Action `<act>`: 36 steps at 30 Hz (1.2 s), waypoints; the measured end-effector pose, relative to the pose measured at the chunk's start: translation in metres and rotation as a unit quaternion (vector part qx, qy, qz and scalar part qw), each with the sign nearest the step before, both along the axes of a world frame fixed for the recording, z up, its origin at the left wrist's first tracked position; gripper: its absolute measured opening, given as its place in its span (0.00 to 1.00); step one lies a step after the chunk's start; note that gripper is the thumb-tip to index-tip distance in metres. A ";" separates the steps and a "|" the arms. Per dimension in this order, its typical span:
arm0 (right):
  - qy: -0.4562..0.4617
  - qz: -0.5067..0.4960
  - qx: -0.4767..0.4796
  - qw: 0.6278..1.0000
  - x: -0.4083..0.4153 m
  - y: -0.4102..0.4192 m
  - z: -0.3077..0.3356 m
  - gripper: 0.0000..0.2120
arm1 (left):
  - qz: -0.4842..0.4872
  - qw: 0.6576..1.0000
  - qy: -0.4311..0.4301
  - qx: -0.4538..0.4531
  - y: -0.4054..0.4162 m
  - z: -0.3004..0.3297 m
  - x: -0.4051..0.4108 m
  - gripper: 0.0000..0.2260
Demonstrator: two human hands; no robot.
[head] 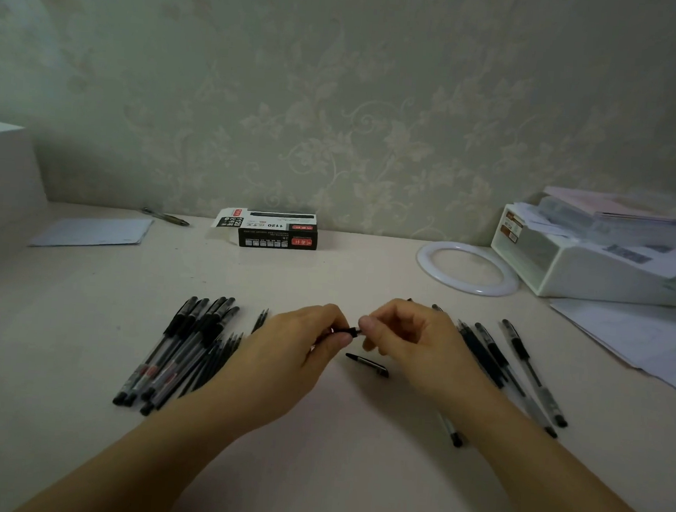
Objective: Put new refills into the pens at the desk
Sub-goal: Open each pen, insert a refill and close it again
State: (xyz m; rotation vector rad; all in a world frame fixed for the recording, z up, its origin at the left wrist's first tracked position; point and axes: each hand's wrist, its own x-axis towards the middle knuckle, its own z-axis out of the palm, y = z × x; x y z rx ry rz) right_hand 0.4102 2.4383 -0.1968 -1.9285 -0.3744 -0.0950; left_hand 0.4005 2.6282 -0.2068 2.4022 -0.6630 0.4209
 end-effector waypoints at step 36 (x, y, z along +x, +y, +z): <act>-0.097 -0.049 -0.260 0.959 0.003 -0.007 -0.013 0.03 | 0.016 0.999 0.039 0.017 0.000 0.005 -0.006 0.14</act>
